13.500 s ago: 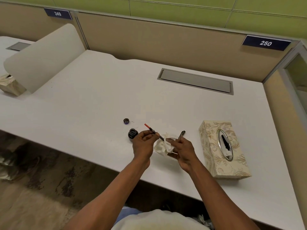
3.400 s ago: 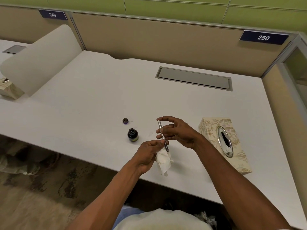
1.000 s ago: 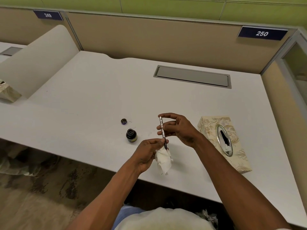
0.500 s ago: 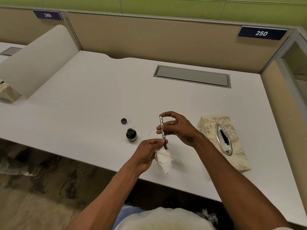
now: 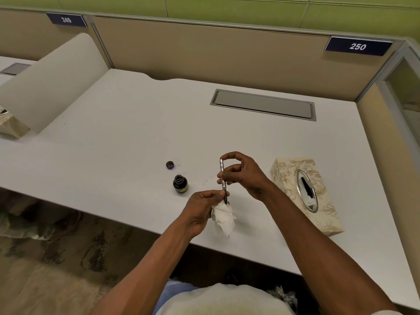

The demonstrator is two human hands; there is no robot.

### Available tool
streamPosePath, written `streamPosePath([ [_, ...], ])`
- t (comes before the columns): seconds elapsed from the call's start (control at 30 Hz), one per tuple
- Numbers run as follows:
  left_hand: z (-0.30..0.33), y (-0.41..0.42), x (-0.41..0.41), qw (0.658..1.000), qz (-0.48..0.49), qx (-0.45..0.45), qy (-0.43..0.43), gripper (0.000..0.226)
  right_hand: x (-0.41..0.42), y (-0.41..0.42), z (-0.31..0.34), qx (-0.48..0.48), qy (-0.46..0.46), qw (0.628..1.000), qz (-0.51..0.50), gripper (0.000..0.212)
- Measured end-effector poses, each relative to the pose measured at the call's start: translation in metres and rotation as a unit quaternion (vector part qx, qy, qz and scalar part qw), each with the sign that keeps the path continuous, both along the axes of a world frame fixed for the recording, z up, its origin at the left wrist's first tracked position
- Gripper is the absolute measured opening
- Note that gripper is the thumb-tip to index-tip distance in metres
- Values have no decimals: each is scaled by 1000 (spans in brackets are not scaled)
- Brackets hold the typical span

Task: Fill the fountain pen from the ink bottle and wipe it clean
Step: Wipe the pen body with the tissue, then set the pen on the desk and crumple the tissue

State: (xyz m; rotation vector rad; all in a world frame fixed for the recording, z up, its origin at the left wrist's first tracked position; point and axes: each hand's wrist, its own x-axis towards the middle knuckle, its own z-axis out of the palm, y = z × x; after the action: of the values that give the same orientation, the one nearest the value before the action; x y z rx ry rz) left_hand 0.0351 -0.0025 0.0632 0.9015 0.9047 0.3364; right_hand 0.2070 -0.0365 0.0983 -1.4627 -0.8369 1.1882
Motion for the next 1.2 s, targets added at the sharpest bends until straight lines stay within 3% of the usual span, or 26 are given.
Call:
streamPosePath([
  [0.23,-3,13,-12,995,55,-85,13,37,15,-5,2,-17,88,984,-157,44],
  [0.37,-11,18,-24,984,103,-145,-14,29,23,-9,-5,-3,175,955,-241,44],
  [0.5,-17,17,-30,986,123,-113,-13,18,21,-15,-19,6,249,924,-290,37],
  [0.6,-22,17,-33,985,141,-98,-1,19,14,-19,-31,-26,276,908,-313,18],
  [0.83,-30,15,-41,978,172,-119,17,12,-9,-32,-61,-91,343,856,-377,9],
  [0.9,-33,14,-43,977,170,-128,25,12,-15,-35,-67,-114,335,856,-376,9],
  [1.03,-37,11,-43,975,169,-138,48,12,-23,-38,-80,-177,220,898,-337,13],
  [1.2,-40,12,-44,972,174,-118,101,9,-29,-35,-84,-166,141,926,-309,9],
])
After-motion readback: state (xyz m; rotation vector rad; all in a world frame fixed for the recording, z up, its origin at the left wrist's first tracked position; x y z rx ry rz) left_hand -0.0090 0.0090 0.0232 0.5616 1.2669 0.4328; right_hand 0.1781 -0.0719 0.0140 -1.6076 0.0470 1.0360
